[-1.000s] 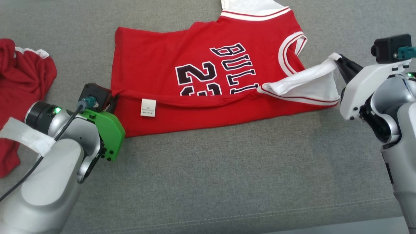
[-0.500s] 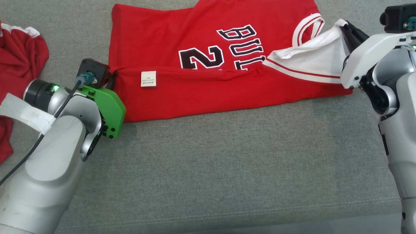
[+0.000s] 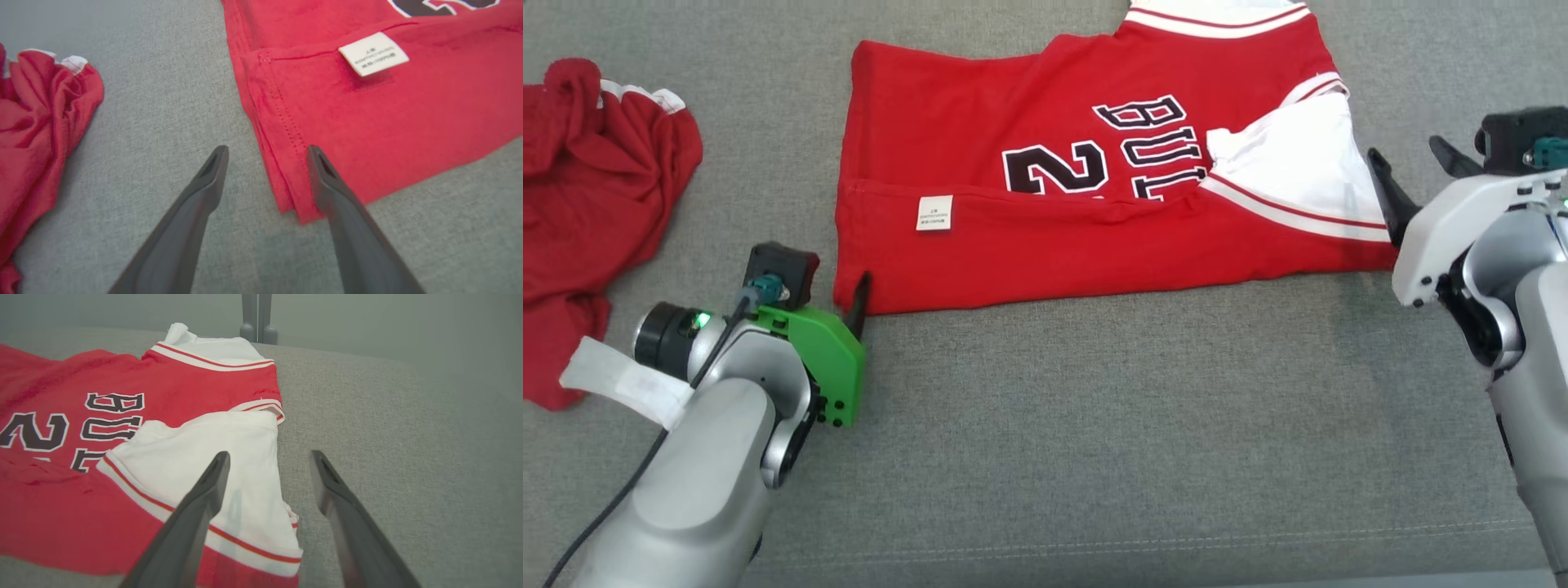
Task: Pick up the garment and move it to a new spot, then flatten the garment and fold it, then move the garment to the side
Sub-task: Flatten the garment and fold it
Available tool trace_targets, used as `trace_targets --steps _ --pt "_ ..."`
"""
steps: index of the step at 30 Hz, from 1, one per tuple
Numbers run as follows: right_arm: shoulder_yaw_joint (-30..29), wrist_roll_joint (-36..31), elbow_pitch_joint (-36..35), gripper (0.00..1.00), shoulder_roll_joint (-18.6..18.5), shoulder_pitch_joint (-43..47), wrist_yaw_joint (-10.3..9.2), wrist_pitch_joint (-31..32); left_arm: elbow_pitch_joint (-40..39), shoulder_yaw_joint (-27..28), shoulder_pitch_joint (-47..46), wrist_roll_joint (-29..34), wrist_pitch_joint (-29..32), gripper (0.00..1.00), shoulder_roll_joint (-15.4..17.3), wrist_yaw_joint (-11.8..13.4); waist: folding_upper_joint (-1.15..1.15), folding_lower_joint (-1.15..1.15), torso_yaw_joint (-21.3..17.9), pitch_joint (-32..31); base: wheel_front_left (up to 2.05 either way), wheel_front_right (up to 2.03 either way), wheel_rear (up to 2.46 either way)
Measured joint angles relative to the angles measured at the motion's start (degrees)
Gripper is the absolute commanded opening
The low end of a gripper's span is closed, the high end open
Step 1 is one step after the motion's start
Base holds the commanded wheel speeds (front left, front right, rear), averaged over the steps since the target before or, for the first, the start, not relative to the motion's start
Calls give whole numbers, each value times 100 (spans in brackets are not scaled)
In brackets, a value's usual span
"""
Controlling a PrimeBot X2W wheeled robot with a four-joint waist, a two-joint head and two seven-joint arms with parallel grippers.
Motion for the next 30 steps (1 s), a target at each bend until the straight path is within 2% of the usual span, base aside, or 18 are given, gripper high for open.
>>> trace_targets --steps 5,11,24,30 --pt "-227 -156 -279 100 54 545 0 287 -65 -5 334 -156 60 100 -45 98 0 0 17 -221 0 0 0" --pt "-431 -345 -500 100 298 872 0 515 -123 12 377 -240 212 100 -85 176 0 0 -62 -320 0 0 0" --pt "-733 -673 -185 100 644 845 0 753 -22 18 5 -393 801 100 -231 298 0 0 -111 -157 0 0 0" --pt "-805 -775 56 100 669 692 0 712 -57 -15 -27 -480 934 84 -299 303 0 0 -76 -65 0 0 0"
